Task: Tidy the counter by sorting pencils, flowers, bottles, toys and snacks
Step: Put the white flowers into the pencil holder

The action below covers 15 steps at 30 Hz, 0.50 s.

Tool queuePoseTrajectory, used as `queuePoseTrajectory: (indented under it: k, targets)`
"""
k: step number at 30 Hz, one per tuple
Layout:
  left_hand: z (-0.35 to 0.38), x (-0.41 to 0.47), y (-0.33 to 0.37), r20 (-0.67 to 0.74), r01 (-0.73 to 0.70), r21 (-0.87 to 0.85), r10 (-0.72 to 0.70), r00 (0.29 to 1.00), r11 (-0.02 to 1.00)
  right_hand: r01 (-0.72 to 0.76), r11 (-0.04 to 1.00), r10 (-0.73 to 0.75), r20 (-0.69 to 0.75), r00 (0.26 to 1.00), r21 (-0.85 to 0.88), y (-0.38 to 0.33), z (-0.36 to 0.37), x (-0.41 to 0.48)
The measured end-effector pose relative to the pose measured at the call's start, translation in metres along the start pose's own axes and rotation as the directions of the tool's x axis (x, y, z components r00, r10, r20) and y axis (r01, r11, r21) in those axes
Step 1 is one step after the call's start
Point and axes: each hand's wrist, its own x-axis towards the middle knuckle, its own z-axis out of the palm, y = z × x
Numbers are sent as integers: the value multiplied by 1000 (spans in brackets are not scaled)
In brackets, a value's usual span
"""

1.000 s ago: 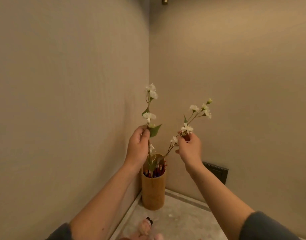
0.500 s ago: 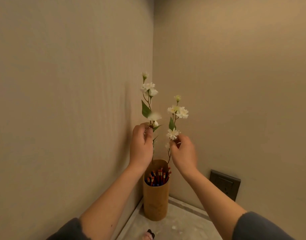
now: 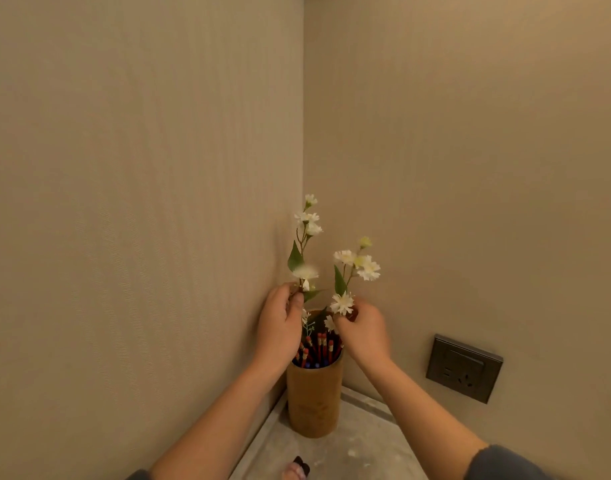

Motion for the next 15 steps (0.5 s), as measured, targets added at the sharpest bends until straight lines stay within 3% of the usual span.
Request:
queuePoseTrajectory:
  k: [8, 15]
  targets:
    - [5, -17, -19, 12, 174, 51, -175, 985, 983, -57, 974, 53, 27, 998, 220, 12, 6, -9]
    - [5, -27, -17, -5, 203, 14, -203, 979, 979, -172, 920, 164, 54, 985, 351, 17, -3, -25]
